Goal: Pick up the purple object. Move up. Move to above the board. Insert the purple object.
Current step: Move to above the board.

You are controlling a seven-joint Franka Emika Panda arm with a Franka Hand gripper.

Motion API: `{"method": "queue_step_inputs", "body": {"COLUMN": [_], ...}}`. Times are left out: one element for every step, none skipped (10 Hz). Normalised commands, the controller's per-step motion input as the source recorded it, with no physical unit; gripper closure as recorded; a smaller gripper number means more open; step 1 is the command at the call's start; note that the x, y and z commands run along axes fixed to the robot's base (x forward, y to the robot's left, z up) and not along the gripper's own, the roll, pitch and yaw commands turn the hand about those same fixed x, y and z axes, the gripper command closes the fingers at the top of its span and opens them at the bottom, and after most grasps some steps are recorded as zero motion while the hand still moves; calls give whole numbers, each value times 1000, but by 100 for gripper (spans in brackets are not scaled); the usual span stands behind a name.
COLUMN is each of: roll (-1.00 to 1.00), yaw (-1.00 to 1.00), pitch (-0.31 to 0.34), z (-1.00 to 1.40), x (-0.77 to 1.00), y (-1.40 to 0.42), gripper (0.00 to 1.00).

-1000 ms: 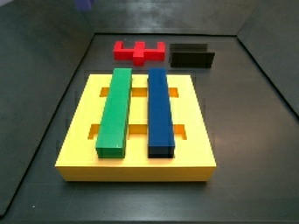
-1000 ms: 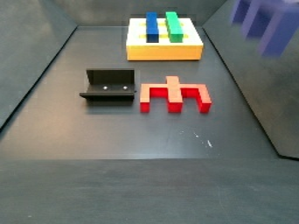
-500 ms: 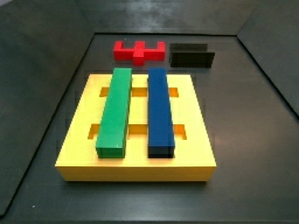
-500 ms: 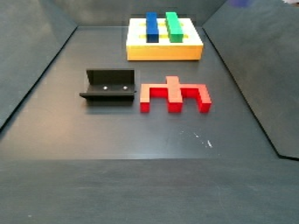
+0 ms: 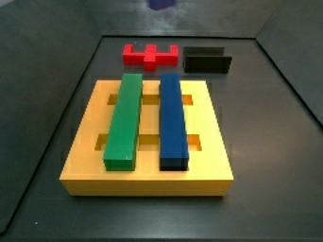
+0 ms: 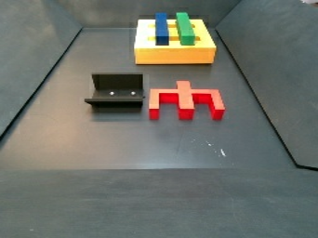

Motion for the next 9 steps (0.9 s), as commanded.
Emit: {"method": "queue_step_inputs", "body": {"roll": [35, 42, 36, 41, 46, 51, 58, 73, 88], "yaw": [1000, 1000, 1000, 1000, 1000, 1000, 1000, 1000, 1000], "pitch": [81, 88, 82, 83, 92, 105, 119, 147, 175], "z": [86, 55, 55, 32, 28, 24, 19, 19, 22], "x": [486, 262, 127, 65, 71, 77, 74, 74, 73], "y": [-665, -310, -163, -104, -80, -53, -48, -38, -36], "gripper": [100, 100, 100, 100, 100, 100, 100, 100, 100]}}
